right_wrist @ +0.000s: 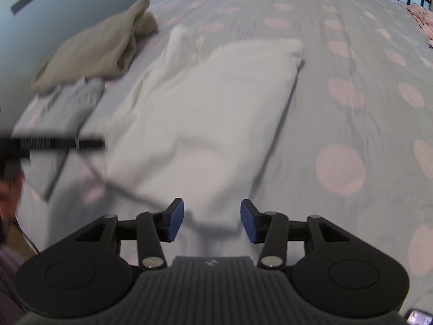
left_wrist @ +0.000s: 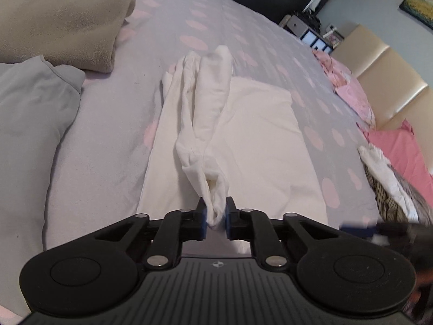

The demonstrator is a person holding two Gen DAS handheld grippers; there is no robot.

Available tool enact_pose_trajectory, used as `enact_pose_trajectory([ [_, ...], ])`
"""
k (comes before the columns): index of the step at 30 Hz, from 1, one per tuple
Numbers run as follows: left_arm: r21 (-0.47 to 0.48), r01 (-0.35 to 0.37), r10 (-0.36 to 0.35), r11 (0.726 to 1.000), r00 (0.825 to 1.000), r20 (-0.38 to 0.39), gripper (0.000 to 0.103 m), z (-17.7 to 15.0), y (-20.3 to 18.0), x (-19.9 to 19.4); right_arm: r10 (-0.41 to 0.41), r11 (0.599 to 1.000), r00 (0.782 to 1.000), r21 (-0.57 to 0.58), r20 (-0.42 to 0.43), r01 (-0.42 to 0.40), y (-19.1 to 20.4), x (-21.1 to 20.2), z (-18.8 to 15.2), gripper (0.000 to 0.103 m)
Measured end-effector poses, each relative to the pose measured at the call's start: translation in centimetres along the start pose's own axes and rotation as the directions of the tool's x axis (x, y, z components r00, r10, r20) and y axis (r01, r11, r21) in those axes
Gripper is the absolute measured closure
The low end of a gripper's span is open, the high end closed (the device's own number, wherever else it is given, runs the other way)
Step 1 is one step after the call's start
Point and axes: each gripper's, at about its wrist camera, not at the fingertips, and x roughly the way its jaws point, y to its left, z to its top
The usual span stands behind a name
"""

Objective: Fold clothes

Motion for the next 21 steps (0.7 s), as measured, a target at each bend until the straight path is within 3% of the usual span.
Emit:
enact_pose_trajectory([
  [4, -0.025, 0.062, -0.06, 0.998, 0.995, 0.08, 0.095, 0.7, -0.5, -1.7, -0.076, 0.997, 0.997, -0.018, 0.013, 0.076, 0.7, 1.4, -2.7, 0.053],
  [10, -0.046, 0.107, -0.099, 0.993, 0.985, 0.141, 0.095, 2.0, -2.0, -3.0, -0.209, 0.977, 0.971, 0.067, 0.117, 0.203, 2.2, 2.4, -2.8, 0.053],
  [15, -0.053, 0.12, -0.111, 0.991, 0.983, 0.144, 0.095, 2.6, -2.9, -2.7, -0.347, 0.924, 0.924, 0.226, 0.163, 0.307, 2.7, 3.8, -2.6, 0.044],
  [18, -0.059, 0.125, -0.115, 0.99, 0.982, 0.148, 0.095, 2.8, -3.0, -2.6, -0.41, 0.889, 0.891, 0.303, 0.195, 0.343, 2.9, 4.6, -2.3, 0.044],
  [20, -0.059, 0.122, -0.112, 0.991, 0.982, 0.154, 0.095, 2.9, -2.9, -2.7, -0.456, 0.875, 0.86, 0.292, 0.229, 0.386, 3.4, 5.0, -2.3, 0.048],
  [21, -0.06, 0.117, -0.107, 0.991, 0.982, 0.157, 0.096, 2.9, -2.9, -2.7, -0.479, 0.866, 0.847, 0.283, 0.23, 0.413, 3.5, 5.1, -2.4, 0.056],
])
